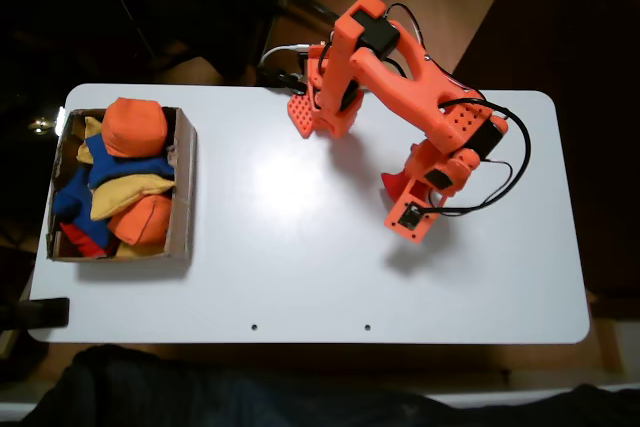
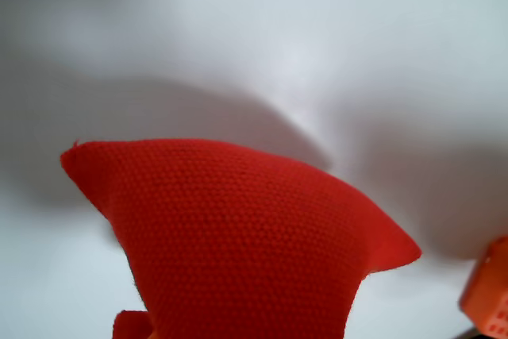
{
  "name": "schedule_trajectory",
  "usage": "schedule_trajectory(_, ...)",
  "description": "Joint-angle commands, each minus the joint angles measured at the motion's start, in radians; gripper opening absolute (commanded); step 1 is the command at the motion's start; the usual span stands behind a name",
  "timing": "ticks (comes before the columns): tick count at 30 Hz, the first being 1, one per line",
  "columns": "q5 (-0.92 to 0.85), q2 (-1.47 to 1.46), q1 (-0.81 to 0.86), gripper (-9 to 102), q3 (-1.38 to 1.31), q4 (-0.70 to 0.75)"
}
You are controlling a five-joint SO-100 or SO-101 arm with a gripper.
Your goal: Grasp a bag and put it in the box.
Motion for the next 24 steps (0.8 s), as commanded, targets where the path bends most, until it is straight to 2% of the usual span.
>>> schedule_trajectory(1, -0.003, 0.094, 0.031, 0, -0.058, 0.011)
schedule_trajectory(24, -0.012, 0.408, 0.213, 0, -0.129, 0.000)
